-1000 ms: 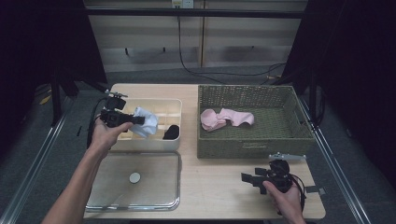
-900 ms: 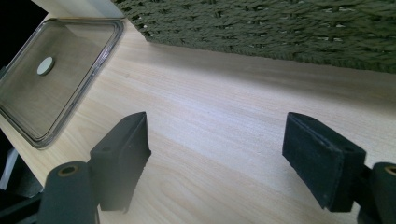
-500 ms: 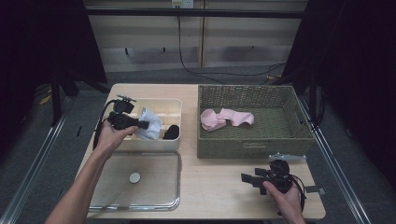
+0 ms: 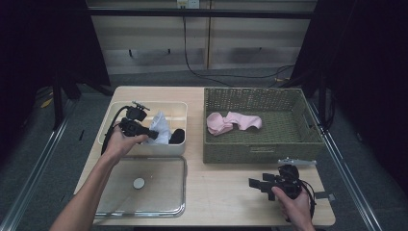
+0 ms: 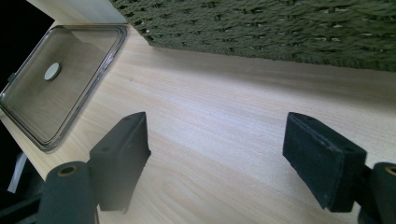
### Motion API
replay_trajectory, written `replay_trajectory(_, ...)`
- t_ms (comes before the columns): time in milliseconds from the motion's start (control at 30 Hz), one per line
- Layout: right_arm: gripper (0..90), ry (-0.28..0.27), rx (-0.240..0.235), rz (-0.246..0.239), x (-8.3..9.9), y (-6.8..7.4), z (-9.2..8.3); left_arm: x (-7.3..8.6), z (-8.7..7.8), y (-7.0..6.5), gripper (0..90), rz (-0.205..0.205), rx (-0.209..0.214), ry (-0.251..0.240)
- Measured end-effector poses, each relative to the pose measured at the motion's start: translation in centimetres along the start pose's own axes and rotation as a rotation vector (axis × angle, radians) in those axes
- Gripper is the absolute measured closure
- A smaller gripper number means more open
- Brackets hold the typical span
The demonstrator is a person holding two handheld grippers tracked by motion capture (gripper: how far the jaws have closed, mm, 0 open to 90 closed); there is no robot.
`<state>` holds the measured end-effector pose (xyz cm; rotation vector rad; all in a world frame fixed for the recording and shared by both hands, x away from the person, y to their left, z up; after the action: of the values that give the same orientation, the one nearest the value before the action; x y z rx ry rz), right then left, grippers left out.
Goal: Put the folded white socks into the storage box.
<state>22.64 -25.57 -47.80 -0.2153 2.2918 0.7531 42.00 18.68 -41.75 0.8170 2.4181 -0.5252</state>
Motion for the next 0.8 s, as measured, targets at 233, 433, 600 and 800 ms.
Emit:
replay_trajectory(233, 22.3, 0.005, -0.001, 0.003, 0.0, 0.0, 0.2, -0.1, 1.3, -0.2, 71.6, -0.001, -0.030, 0.039)
replay_trajectory(433, 22.3, 0.004, 0.002, 0.005, 0.0, 0.0, 0.2, -0.1, 2.2, -0.1, 71.8, -0.005, -0.022, 0.068)
replay_trajectory(600, 22.3, 0.004, 0.001, 0.004, 0.0, 0.0, 0.2, -0.1, 2.9, 0.0, 71.8, -0.013, 0.000, 0.086)
replay_trajectory(800, 22.2, 0.008, 0.000, 0.005, 0.1, 0.0, 0.3, 0.0, 4.0, -0.3, 72.1, -0.003, 0.002, 0.119)
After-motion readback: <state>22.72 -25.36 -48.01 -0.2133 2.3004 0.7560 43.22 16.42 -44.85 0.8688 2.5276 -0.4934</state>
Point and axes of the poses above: each handheld gripper's, and its own axes: z roughly forward along the jaws, x roughly out of its underside, y roughly to its left, the point moved 1 cm from there along z, roughly forward along the jaws, and after that the axes turned 5 degrees about -y, right-handed, at the moved point
